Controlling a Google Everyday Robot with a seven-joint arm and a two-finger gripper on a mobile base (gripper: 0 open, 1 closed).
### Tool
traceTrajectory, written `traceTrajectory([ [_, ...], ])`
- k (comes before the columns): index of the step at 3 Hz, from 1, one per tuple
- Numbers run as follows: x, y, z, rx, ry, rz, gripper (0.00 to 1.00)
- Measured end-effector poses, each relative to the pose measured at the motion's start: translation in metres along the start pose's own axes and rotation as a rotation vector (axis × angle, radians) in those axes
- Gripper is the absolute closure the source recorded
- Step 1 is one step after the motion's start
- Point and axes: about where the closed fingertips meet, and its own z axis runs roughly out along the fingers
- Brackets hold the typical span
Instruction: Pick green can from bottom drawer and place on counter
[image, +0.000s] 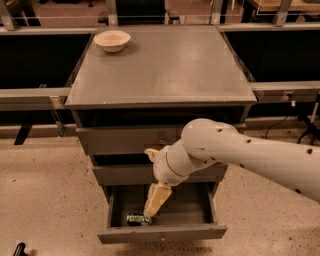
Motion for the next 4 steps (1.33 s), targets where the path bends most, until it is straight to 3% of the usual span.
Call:
traceTrajectory([
  [1,0.032,0.017,0.04,-0.059,-0.04,0.055,0.0],
  [2,0.061,0.028,0.087,-0.033,-0.14,0.092,0.0],
  [3,0.077,0.041,0.117,-0.015,-0.222,0.064,0.0],
  [4,0.078,0.04,0.12,-0.02,-0.221,0.063,0.0],
])
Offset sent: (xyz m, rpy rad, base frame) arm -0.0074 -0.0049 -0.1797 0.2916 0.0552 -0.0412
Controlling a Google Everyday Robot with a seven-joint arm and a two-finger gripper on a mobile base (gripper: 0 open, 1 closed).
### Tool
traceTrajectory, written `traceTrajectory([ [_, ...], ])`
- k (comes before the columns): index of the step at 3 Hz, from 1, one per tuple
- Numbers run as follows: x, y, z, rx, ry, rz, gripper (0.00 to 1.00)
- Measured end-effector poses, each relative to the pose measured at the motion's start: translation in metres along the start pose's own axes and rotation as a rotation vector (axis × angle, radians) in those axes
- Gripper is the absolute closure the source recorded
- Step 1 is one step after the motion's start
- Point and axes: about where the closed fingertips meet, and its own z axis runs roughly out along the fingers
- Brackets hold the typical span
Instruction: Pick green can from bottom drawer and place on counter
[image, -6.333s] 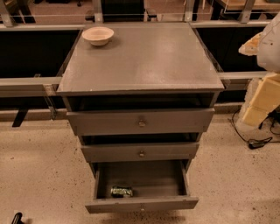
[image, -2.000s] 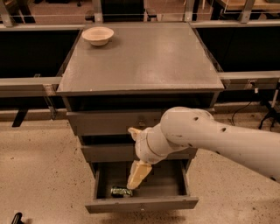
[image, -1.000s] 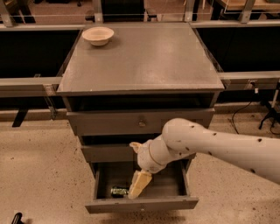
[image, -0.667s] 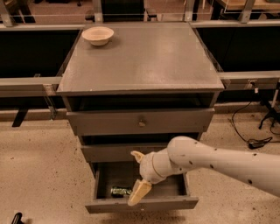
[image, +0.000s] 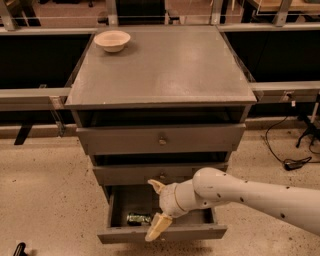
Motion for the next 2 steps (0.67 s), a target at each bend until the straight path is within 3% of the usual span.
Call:
traceTrajectory([
  [1,0.02,-0.008,0.007,0.024,-0.025,-0.015,0.0],
  [2,0.06,-0.032,0.012,0.099,-0.126,-0.056,0.0],
])
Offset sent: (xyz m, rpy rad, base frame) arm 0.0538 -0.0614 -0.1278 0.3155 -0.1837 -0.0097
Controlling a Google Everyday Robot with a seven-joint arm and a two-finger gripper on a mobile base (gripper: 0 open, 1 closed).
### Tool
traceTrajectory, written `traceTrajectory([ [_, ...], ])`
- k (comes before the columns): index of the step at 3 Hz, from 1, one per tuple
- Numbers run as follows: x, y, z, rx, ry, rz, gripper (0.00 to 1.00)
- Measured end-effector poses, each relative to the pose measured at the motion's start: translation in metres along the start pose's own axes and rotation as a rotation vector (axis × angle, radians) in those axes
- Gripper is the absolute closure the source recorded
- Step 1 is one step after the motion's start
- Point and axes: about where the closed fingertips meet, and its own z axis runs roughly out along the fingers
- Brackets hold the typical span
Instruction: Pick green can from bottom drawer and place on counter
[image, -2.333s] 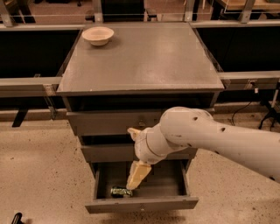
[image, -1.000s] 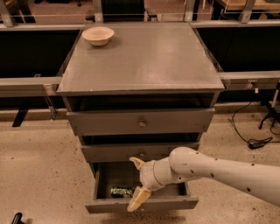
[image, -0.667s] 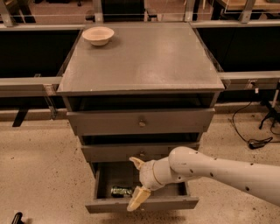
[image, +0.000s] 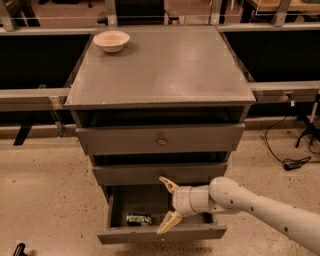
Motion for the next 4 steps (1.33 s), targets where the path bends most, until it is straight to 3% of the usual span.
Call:
traceTrajectory([
  [1,0.063,0.008,0.021,-0.002,-0.001,0.009,0.0],
  [2,0.063,0.008,0.021,-0.002,-0.001,0.009,0.0],
  [3,0.093,-0.006,0.045,-0.049,0.047,0.038,0.02],
  [4,0.127,-0.017,0.068,-0.076,0.082,0.064,0.24],
])
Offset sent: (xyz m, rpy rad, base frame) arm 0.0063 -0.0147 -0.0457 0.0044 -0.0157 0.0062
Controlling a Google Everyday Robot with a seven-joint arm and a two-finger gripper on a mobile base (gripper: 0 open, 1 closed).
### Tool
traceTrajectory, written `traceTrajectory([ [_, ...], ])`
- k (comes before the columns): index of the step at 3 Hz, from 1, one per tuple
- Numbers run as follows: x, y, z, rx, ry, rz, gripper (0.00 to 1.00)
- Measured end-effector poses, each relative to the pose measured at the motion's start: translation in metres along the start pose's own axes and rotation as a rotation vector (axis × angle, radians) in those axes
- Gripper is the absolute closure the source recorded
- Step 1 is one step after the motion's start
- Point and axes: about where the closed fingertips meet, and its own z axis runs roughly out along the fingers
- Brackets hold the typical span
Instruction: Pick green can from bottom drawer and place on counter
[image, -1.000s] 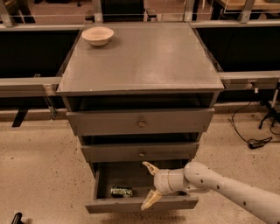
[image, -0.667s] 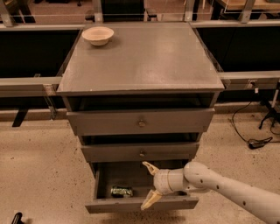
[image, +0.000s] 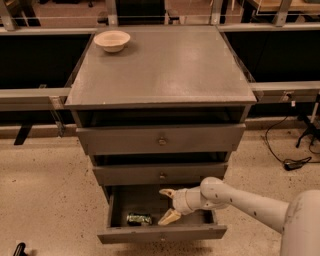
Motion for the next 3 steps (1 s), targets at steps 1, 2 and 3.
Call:
traceTrajectory([
  [1,0.03,-0.007,0.026,-0.032,0.003,0.023,0.34],
  [2,0.059,-0.01,0.049,-0.036,-0.009,0.047,0.33],
  [3,0.077,-0.016,0.072,-0.007,-0.033,0.054,0.32],
])
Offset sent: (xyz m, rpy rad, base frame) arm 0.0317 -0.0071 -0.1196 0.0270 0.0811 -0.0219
